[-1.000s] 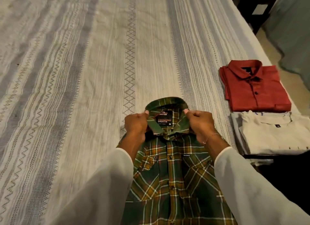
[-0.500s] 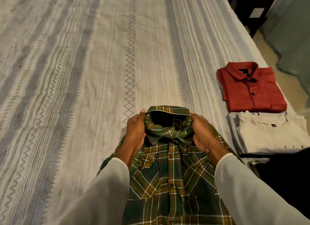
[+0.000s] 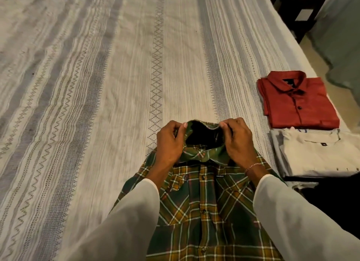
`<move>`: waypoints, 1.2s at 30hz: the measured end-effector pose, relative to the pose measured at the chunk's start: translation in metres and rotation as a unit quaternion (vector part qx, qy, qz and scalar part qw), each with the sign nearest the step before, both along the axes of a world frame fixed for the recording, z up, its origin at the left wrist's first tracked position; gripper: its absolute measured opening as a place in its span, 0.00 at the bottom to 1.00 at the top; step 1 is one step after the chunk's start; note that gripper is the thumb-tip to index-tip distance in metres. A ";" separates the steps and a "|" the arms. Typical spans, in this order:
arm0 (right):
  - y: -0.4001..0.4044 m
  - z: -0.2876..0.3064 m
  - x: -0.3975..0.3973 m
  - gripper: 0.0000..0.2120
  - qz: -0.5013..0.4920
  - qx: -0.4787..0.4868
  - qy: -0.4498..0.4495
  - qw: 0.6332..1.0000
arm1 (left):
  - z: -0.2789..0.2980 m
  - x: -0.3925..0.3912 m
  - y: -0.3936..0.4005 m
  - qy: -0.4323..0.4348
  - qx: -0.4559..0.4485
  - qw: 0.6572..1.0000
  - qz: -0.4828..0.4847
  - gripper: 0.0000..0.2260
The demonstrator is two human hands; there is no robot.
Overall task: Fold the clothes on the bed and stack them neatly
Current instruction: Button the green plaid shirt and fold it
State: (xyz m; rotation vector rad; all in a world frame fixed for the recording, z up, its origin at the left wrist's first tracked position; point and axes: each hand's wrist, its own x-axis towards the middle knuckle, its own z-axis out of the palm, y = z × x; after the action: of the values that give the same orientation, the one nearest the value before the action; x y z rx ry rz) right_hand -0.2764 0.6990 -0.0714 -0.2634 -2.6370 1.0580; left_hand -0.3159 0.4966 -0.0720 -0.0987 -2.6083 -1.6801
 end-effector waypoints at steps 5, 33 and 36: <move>0.013 0.002 0.001 0.17 -0.055 -0.375 -0.104 0.920 | 0.000 -0.005 -0.007 -0.253 0.133 0.958 -0.004 0.20; -0.010 0.010 0.039 0.08 -0.034 -0.402 -0.150 0.903 | 0.016 0.005 -0.025 -0.256 0.047 0.952 -0.157 0.19; -0.003 0.016 0.035 0.06 -0.027 -0.541 -0.183 0.821 | 0.013 0.008 -0.031 -0.283 0.071 0.945 -0.148 0.18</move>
State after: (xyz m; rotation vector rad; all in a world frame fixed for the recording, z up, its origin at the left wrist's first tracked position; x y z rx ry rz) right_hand -0.2413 0.6959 -0.0551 -0.8148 -1.9202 2.5840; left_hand -0.3083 0.4659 -0.0592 0.0008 -2.9671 -2.2863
